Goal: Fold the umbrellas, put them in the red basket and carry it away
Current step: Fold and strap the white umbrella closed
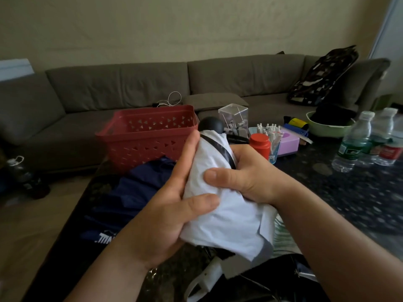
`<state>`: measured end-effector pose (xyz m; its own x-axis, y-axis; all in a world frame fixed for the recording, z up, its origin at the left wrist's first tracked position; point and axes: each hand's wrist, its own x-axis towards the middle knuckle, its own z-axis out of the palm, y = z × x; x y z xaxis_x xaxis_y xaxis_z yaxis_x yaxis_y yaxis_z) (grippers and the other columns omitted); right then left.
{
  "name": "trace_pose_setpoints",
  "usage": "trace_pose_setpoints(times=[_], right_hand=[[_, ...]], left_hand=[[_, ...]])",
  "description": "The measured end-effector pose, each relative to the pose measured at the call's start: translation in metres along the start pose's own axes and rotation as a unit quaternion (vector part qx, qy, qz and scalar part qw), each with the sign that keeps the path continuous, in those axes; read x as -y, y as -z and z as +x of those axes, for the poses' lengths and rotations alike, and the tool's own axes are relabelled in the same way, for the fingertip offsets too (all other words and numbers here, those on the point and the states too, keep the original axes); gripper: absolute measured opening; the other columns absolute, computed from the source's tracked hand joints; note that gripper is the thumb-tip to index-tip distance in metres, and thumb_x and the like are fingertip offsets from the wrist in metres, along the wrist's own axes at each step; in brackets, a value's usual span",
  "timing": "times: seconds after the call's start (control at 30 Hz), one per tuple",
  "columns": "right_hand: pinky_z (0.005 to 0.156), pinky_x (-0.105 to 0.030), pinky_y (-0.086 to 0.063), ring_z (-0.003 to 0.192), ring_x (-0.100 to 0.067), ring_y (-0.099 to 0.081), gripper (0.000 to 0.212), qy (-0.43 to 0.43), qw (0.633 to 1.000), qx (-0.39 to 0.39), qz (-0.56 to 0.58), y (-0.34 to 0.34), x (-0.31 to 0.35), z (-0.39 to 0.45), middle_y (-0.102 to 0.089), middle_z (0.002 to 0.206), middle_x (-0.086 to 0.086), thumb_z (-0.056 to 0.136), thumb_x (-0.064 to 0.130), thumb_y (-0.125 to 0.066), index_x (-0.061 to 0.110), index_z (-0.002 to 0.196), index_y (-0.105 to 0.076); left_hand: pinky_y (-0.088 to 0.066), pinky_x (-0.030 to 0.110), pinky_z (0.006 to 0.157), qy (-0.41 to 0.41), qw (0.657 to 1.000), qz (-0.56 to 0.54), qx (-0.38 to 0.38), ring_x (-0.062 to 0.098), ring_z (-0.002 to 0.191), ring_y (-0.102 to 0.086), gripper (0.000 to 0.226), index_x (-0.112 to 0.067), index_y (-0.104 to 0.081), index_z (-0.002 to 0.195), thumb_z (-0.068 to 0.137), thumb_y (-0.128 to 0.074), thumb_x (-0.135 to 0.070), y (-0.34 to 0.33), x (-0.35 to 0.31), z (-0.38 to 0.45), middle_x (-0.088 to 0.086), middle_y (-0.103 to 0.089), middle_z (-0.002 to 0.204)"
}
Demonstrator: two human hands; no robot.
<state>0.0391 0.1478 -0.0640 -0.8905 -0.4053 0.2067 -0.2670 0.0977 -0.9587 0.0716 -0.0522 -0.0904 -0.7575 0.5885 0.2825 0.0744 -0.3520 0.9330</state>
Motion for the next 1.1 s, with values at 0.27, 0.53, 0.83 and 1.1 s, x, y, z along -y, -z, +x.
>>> trace_pose_setpoints(times=[0.27,0.53,0.83,1.1], right_hand=[[0.054,-0.037,-0.051,0.059,-0.006,-0.063,0.035,-0.072,0.976,-0.094,-0.181,-0.012,0.0,0.007,-0.07,0.066,-0.001,0.076,0.05,-0.087,0.018,0.08,-0.073],[0.07,-0.032,-0.057,0.066,-0.001,-0.067,0.019,-0.06,0.957,-0.214,-0.185,0.012,0.019,-0.001,-0.075,0.079,0.007,0.09,0.048,-0.071,0.03,0.093,-0.076],[0.076,-0.042,-0.054,0.073,-0.023,-0.063,0.031,-0.173,0.981,-0.087,0.012,-0.023,0.002,0.002,-0.068,0.082,-0.005,0.096,0.049,-0.067,0.022,0.11,-0.072],[0.045,-0.019,-0.038,0.047,-0.004,-0.05,0.018,-0.078,0.992,-0.079,0.052,-0.018,0.008,0.003,-0.064,0.068,0.002,0.097,0.003,-0.067,0.007,0.115,-0.066]], left_hand=[[-0.055,0.025,0.104,0.02,0.972,0.198,-0.124,-0.001,0.125,-0.065,0.076,-0.063,-0.052,0.14,0.096,-0.071,-0.005,0.0,0.006,0.009,-0.031,-0.067,0.132],[-0.065,0.036,0.075,0.051,0.966,-0.035,-0.249,0.026,0.107,-0.077,0.062,-0.051,-0.06,0.141,0.098,-0.061,-0.006,0.032,-0.004,0.012,-0.002,-0.079,0.121],[-0.063,0.045,0.084,-0.014,0.939,-0.039,-0.34,0.026,0.109,-0.077,0.06,-0.052,-0.048,0.15,0.1,-0.064,-0.023,0.025,0.002,0.014,0.0,-0.067,0.137],[-0.061,0.035,0.096,-0.015,0.948,0.066,-0.311,0.009,0.119,-0.07,0.066,-0.06,-0.052,0.143,0.083,-0.071,-0.039,0.03,0.0,0.008,-0.022,-0.063,0.136]])
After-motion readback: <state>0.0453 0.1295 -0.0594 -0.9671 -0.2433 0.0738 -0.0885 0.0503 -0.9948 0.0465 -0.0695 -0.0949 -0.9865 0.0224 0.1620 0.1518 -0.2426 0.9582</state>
